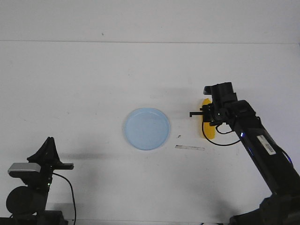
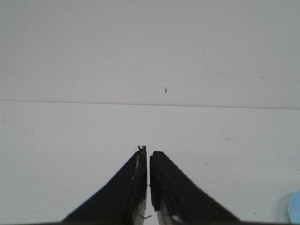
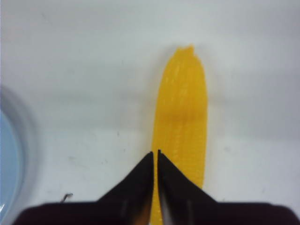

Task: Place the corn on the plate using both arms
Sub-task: 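Reach the right gripper to the yellow corn and close on it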

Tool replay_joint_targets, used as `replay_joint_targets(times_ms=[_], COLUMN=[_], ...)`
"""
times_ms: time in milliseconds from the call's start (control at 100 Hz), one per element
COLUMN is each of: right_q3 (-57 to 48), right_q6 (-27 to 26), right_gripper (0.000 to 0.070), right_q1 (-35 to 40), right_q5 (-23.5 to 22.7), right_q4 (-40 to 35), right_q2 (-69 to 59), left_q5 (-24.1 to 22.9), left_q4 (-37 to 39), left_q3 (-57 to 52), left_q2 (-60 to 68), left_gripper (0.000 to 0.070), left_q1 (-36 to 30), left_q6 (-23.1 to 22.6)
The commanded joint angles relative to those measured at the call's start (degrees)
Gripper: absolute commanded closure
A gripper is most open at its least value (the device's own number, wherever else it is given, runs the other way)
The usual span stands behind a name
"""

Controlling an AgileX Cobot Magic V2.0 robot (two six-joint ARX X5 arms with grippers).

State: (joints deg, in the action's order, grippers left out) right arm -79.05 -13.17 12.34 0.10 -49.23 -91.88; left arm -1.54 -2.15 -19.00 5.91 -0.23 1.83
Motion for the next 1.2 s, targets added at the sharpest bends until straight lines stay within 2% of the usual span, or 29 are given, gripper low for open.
replay_joint_targets(times_ms=[0,40,80,180,340,570,930,990,1100,1190], right_q3=[-2.03,-2.05,-2.05,-2.03,-2.01,-1.92,-1.92,-1.92,-1.92,-1.92], right_q6=[-2.01,-2.01,-2.01,-2.01,-2.01,-2.01,-2.01,-2.01,-2.01,-1.99], right_gripper=[0.0433,0.0334,0.0266,0.0201,0.0197,0.0196,0.0201,0.0238,0.0378,0.0390], right_q1=[0.33,0.44,0.46,0.46,0.44,-0.04,-0.63,-0.68,-0.68,-0.74], right_q5=[0.13,0.13,0.13,0.15,0.52,3.37,3.34,3.37,3.34,3.34], right_q4=[-0.98,-0.96,-0.98,-1.60,-1.46,-0.76,-0.26,-0.07,0.39,0.37], right_q2=[-3.17,-4.02,-4.92,-6.29,-7.45,-8.50,-12.48,-12.57,-12.57,-12.57], left_q5=[-0.13,-0.13,-0.13,-0.13,-0.13,-0.13,-0.13,-0.13,-0.13,-0.13], left_q4=[0.72,0.72,0.72,0.72,0.72,0.72,0.72,0.72,0.72,0.72], left_q3=[-0.37,-0.37,-0.37,-0.37,-0.37,-0.37,-0.37,-0.37,-0.37,-0.37], left_q2=[-0.04,-0.04,-0.04,-0.04,-0.04,-0.04,-0.04,-0.04,-0.04,-0.04], left_gripper=[0.0699,0.0699,0.0699,0.0699,0.0699,0.0699,0.0699,0.0699,0.0699,0.0699], left_q1=[0.07,0.07,0.07,0.07,0.07,0.07,0.07,0.07,0.07,0.07], left_q6=[-0.77,-0.74,-0.74,-0.77,-0.74,-0.74,-0.77,-0.77,-0.74,-0.74])
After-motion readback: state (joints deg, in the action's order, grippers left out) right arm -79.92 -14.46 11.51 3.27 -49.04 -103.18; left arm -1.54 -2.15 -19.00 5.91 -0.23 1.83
